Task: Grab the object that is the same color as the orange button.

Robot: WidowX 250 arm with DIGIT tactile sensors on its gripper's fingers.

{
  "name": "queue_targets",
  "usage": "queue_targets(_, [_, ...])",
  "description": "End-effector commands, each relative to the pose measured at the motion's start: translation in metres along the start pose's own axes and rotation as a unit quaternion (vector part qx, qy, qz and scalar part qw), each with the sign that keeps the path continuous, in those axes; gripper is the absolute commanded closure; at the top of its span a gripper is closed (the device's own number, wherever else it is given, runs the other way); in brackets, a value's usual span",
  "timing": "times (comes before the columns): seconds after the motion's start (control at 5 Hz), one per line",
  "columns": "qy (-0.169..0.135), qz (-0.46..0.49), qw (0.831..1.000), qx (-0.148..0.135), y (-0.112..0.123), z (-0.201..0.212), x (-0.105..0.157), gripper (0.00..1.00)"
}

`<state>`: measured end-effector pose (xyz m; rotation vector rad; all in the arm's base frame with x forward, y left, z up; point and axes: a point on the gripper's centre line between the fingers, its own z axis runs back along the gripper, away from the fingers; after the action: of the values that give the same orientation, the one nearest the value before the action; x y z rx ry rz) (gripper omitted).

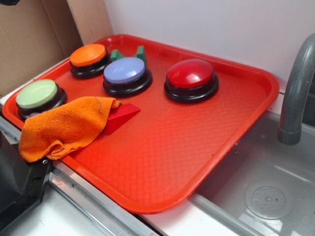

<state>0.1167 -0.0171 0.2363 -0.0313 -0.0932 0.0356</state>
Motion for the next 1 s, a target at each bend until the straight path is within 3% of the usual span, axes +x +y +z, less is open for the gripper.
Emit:
queue_targets(0.0, [0.000,0.000,1.000,0.000,0.000,0.000,0.000,0.00])
queue_targets(0.2, [0.011,0.005,1.000,-0.009,0.006,-0.025,0.005,0.00])
queue_targets(0.4, [0.002,0.017,1.000,0.008,0.010,-0.053,0.009,0.00])
queue_targets(0.8, [-0.009,0.043,0.999,0.006,0.020,-0.121,0.016,0.00])
